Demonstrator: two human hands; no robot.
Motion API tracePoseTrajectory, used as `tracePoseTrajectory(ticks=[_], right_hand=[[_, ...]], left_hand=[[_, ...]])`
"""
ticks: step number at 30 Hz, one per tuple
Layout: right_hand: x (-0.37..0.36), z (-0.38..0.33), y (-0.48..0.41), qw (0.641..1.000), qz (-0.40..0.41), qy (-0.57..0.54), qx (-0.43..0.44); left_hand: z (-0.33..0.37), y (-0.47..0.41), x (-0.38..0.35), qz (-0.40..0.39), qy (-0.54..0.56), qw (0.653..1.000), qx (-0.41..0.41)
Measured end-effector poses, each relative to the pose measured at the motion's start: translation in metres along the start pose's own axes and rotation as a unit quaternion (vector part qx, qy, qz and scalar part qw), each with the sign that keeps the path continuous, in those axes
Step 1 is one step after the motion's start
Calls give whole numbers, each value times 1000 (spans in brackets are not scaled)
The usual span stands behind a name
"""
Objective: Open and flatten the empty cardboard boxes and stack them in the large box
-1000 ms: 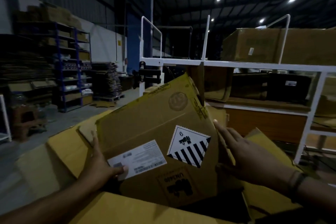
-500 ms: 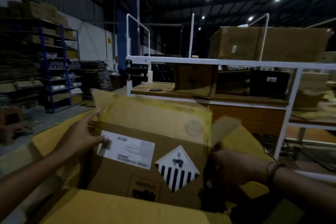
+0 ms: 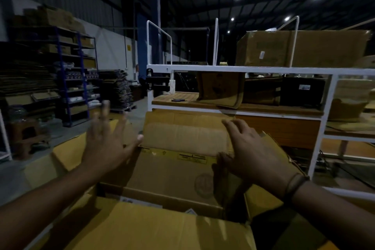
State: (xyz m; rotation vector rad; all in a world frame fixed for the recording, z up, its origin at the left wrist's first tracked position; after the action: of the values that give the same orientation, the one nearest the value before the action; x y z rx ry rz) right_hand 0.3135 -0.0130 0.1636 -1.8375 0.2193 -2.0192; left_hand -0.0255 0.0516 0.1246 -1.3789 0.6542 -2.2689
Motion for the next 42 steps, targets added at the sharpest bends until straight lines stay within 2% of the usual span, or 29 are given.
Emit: tracePoseTrajectory(ticks=[2,4,6,9,11,12,15,19,21,24,29,31,35,40,42], right_hand=[[2,-19,0,998,27,28,58],[-13,-38,5,994,-27,37,103],[-30,-52,14,989,-61,62,117],[-39,-60,29,987,-12,113,118],[-38,-63,38,987,21,98,125],[-37,-67,42,989,19,75,130],[-37,-80,55,989,-5,39,143],[-36,-86,64,989,-32,33,137],[-37,-86,66,990,-51,36,130],[-37,-88,67,989,-71,40,120],[-53,-106,77,982,-120,43,138],[-67,-111,80,980,-121,50,149],[-95,-102,71,976,-153,88,125],[-95,-89,67,976,-184,70,93],[-88,-91,67,972,-207,63,92]], left_hand=[[21,2,-2,-80,-12,993,-82],[35,11,-12,-193,-20,977,-89],[44,26,-20,-255,-83,957,-110],[47,37,-11,-224,-109,958,-140],[47,39,6,-193,-113,960,-167],[45,41,11,-202,-136,953,-178],[33,54,8,-307,-162,925,-156],[20,61,-3,-409,-6,908,-93],[24,61,-1,-451,20,890,-66],[30,56,-2,-491,28,866,-87],[0,77,-23,-568,-2,817,-103],[-11,82,-36,-574,-13,811,-114],[-7,86,-48,-543,-29,823,-165],[6,85,-60,-535,-5,829,-164],[5,84,-60,-553,9,820,-146]])
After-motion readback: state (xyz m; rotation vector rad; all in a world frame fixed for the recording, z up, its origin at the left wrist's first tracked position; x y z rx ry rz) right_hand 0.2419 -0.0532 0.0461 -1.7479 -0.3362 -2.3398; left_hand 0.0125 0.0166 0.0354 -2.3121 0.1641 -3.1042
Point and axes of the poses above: each hand's wrist, its own y-axis away from the middle knuckle, its own x-axis out of the back of the hand, z = x × y, the point moved 6 cm from there along -y, towards the middle knuckle, and after that the axes turned 15 degrees about y, right-handed, at the moved point
